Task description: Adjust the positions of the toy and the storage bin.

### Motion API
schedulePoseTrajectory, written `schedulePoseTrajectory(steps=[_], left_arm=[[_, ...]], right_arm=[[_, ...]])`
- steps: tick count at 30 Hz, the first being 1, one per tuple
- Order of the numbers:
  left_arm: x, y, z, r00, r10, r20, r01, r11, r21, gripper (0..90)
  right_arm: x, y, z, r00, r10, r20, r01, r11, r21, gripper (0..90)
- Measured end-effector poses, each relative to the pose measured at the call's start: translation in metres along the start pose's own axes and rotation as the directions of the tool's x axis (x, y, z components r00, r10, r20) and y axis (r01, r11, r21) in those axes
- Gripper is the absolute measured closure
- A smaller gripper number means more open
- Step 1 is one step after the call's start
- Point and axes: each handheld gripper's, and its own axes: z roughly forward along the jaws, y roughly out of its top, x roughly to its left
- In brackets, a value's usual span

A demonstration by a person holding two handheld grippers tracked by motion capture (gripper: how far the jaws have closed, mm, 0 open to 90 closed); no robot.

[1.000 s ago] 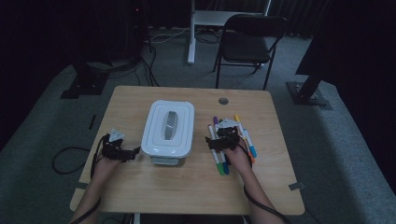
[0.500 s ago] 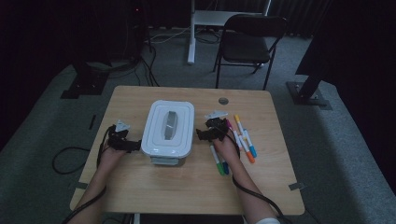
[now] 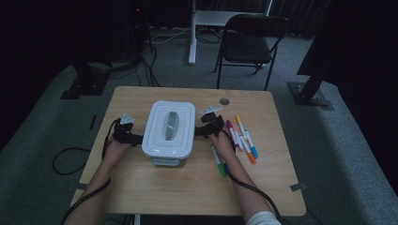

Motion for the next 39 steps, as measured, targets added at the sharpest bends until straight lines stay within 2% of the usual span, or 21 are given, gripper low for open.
schedulePoseTrajectory(steps=[4,5,7,11,14,17,19,23,30,39], left_arm=[[-0.004,0.003,0.000,0.9999,0.009,0.010,-0.009,1.0000,0.002,0.5],[-0.006,0.005,0.001,0.9998,0.011,0.017,-0.011,0.9999,-0.002,0.5],[-0.008,0.008,0.001,0.9999,0.016,-0.001,-0.016,0.9999,-0.004,0.5],[-0.009,0.007,-0.002,1.0000,-0.001,0.006,0.001,1.0000,-0.008,0.6],[-0.011,0.007,-0.005,1.0000,0.000,0.002,0.000,1.0000,0.004,0.6],[-0.015,0.007,-0.009,0.9998,0.020,-0.004,-0.020,0.9996,0.020,0.6],[-0.016,0.006,-0.010,0.9997,0.026,-0.001,-0.026,0.9994,0.023,0.6],[-0.022,0.004,-0.016,0.9988,0.047,-0.012,-0.046,0.9982,0.038,0.6],[-0.034,-0.003,-0.023,0.9984,0.057,0.006,-0.057,0.9972,0.049,0.6],[-0.061,-0.017,-0.038,0.9957,0.088,0.030,-0.089,0.9953,0.039,0.6]], right_arm=[[0.002,0.004,-0.001,0.9998,-0.003,0.022,0.003,0.9999,-0.014,17.5],[0.000,0.004,-0.002,0.9998,0.018,0.009,-0.018,0.9995,-0.026,17.5],[-0.001,0.005,-0.003,0.9993,0.036,0.006,-0.036,0.9985,-0.040,17.4],[0.002,0.006,-0.004,0.9994,0.025,0.025,-0.024,0.9987,-0.044,17.7],[0.002,0.006,-0.003,0.9988,0.049,-0.007,-0.049,0.9985,-0.026,17.8],[0.006,0.007,-0.001,0.9992,0.035,-0.018,-0.035,0.9993,-0.011,19.6],[0.008,0.008,0.000,0.9998,0.009,-0.015,-0.009,1.0000,0.004,20.7],[0.010,0.008,-0.001,0.9991,0.013,-0.040,-0.013,0.9999,-0.002,21.6],[0.012,0.004,-0.004,0.9973,-0.005,-0.073,0.004,0.9999,-0.010,22.9],[0.012,-0.015,-0.019,0.9886,-0.039,-0.145,0.038,0.9992,-0.010,23.7]])
